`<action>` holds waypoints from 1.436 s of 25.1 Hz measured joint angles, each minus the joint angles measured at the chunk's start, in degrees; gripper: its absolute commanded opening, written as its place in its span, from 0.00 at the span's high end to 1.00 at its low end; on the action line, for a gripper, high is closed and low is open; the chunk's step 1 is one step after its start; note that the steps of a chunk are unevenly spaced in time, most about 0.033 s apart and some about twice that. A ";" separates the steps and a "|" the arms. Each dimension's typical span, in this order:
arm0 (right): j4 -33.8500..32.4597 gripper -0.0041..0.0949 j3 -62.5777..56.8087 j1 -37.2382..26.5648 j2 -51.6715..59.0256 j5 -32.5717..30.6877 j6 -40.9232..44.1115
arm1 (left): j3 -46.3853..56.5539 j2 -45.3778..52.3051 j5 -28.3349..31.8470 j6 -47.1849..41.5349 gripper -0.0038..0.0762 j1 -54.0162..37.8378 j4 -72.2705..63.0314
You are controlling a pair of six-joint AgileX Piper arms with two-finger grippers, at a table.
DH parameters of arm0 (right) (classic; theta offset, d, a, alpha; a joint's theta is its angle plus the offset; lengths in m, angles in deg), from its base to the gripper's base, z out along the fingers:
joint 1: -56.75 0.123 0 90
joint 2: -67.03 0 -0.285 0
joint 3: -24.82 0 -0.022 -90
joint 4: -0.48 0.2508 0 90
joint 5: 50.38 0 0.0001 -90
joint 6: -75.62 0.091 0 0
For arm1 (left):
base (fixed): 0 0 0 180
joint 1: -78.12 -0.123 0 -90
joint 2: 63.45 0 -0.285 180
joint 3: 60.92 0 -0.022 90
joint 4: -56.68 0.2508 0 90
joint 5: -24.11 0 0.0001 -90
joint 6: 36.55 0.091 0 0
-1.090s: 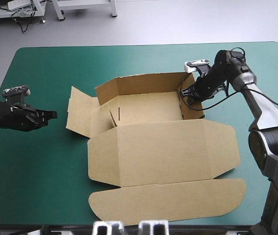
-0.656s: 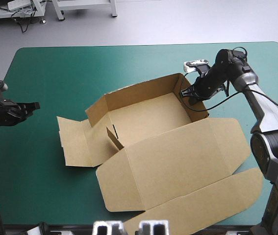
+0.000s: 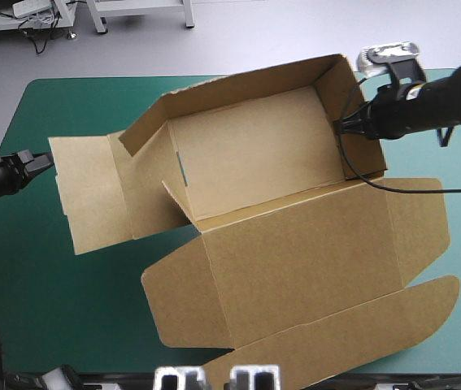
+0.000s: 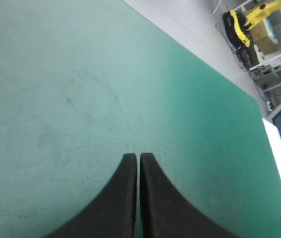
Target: Fold the box
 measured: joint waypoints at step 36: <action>4.50 0.98 0.00 -5.82 8.50 6.87 1.78 | 0.00 15.61 -1.39 -1.67 0.96 25.98 -17.73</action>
